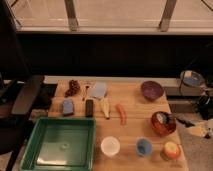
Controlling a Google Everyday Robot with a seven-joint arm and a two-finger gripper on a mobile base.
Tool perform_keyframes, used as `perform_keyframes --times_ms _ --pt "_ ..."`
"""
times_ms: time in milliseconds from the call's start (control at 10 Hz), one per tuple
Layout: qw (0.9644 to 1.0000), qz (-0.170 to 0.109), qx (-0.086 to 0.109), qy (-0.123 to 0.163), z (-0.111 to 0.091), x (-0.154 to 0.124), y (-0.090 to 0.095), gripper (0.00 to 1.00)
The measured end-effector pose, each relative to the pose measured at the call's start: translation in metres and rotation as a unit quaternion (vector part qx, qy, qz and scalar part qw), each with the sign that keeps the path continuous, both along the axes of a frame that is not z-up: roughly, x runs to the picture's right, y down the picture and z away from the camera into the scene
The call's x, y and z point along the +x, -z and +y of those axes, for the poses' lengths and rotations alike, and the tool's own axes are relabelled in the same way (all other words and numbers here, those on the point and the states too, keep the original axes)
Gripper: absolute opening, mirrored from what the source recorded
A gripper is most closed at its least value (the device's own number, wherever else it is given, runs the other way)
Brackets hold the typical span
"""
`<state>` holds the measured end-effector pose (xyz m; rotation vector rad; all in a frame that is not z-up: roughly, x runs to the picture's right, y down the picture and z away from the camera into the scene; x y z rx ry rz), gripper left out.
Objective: Place brush in red bowl
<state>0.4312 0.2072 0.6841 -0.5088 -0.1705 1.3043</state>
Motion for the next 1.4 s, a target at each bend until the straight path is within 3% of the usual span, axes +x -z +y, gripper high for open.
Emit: perform_keyframes --times_ms 200,700,1100,1400 --pt "0.9999 -0.004 -0.008 -0.006 0.005 0.000 -0.003 0.21" --pt "0.9991 -0.023 -0.034 -0.008 0.018 -0.006 -0.023 0.74" --pt "0.9990 -0.026 -0.035 0.001 0.013 -0.011 -0.026 0.77" --pt "0.9995 -0.024 -0.018 0.008 0.003 -0.018 -0.019 0.77"
